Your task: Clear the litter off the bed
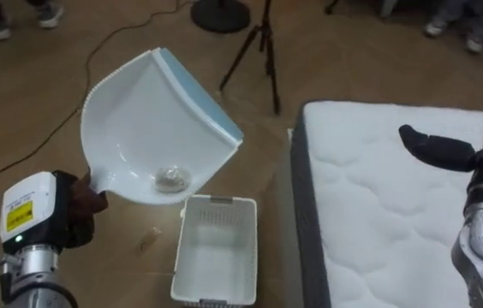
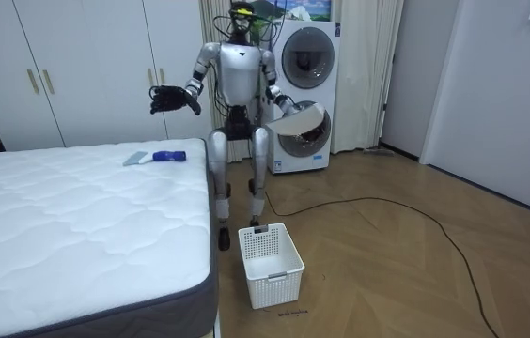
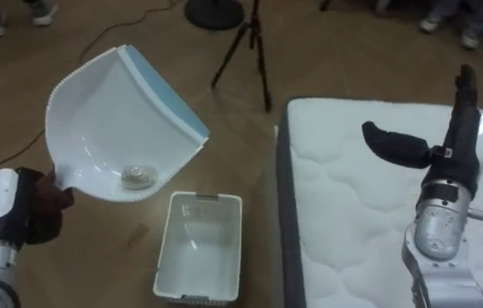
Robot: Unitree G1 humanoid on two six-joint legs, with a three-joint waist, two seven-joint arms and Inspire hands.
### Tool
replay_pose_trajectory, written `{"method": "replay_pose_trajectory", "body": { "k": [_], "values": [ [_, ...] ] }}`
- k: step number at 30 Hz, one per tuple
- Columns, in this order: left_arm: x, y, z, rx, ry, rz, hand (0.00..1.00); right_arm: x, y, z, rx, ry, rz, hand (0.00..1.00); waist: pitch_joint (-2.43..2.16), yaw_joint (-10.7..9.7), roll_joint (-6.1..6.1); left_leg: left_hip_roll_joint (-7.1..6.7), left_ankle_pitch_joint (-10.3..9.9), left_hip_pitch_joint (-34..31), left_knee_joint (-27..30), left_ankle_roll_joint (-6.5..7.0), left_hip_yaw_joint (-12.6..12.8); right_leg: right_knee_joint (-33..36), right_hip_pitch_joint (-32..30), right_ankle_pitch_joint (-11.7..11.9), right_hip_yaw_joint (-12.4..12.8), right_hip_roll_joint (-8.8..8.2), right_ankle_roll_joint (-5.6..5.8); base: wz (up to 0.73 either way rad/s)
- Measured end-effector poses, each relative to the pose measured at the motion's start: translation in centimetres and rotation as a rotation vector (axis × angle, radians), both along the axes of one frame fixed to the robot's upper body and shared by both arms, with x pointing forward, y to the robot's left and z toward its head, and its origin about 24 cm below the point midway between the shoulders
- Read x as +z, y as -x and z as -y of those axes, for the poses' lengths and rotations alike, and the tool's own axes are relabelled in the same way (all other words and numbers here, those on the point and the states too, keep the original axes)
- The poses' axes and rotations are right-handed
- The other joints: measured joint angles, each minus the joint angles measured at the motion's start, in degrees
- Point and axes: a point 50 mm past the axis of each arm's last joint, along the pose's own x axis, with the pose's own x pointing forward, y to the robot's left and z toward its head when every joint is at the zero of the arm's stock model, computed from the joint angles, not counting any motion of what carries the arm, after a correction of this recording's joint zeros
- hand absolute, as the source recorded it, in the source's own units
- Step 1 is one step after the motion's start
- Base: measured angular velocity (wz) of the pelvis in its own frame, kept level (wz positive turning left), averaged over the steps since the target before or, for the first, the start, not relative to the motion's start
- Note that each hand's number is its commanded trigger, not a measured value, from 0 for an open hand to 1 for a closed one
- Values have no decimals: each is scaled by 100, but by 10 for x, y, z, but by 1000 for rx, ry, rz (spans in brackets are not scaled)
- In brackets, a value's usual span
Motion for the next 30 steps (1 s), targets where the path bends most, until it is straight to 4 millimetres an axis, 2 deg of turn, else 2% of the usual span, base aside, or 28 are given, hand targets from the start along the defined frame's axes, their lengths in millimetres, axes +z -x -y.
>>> {"method": "replay_pose_trajectory", "body": {
  "k": [3,5,6,8,10,15,18,23,25,27,30],
  "values": [
    [1,-1,-1,1,-1,2,100,-8,6,-1,38,0,-43,0,-9,103,109,33,-79,-89,47,-40,-92,-98,61,35,-7,119,-115,23],
    [2,-2,-1,0,3,5,100,-12,9,-2,59,-6,-65,0,-11,104,116,39,-82,-63,-22,-42,-56,-95,87,-16,120,137,-117,20],
    [1,-2,-1,5,15,8,100,-13,10,-3,70,-12,-74,0,-10,97,115,72,-90,-49,-57,-31,81,-93,117,-55,239,153,-101,15],
    [1,-1,-1,8,19,6,100,-15,10,-4,81,-18,-80,0,-6,116,116,115,-138,46,-119,-35,147,-78,173,-85,308,175,-91,0],
    [1,-1,-2,8,18,6,100,-15,9,-5,97,-16,-83,0,-4,137,120,142,-207,12,-48,-49,109,-83,177,-100,299,208,-100,-5],
    [-5,1,-2,18,13,-24,100,-22,9,-11,136,-24,-121,0,26,232,150,198,-504,-176,411,-77,86,290,9,-373,296,261,-137,0],
    [-17,9,-5,37,13,-85,100,-33,11,-19,179,-32,-171,0,57,264,195,225,-548,-207,480,-89,84,319,-3,-394,275,282,-148,-1],
    [-28,12,-7,53,13,-142,100,-48,12,-27,215,-28,-240,0,62,231,227,209,-517,-435,485,-113,60,473,-287,-435,220,254,-176,2],
    [-29,8,-11,59,4,-155,100,-53,13,-25,203,-32,-261,0,68,203,241,200,-511,-556,532,-124,14,593,-412,-466,180,242,-182,14],
    [-24,-7,-20,45,-40,-161,100,-61,13,-21,183,-33,-297,0,78,89,266,153,-502,-800,673,-138,-55,754,-619,-544,47,165,-214,29],
    [-9,-28,-30,20,-103,-141,100,-68,12,-17,165,-8,-334,0,138,24,388,132,-492,-1078,816,-127,-73,941,-916,-561,27,126,-212,7]
  ]
}}
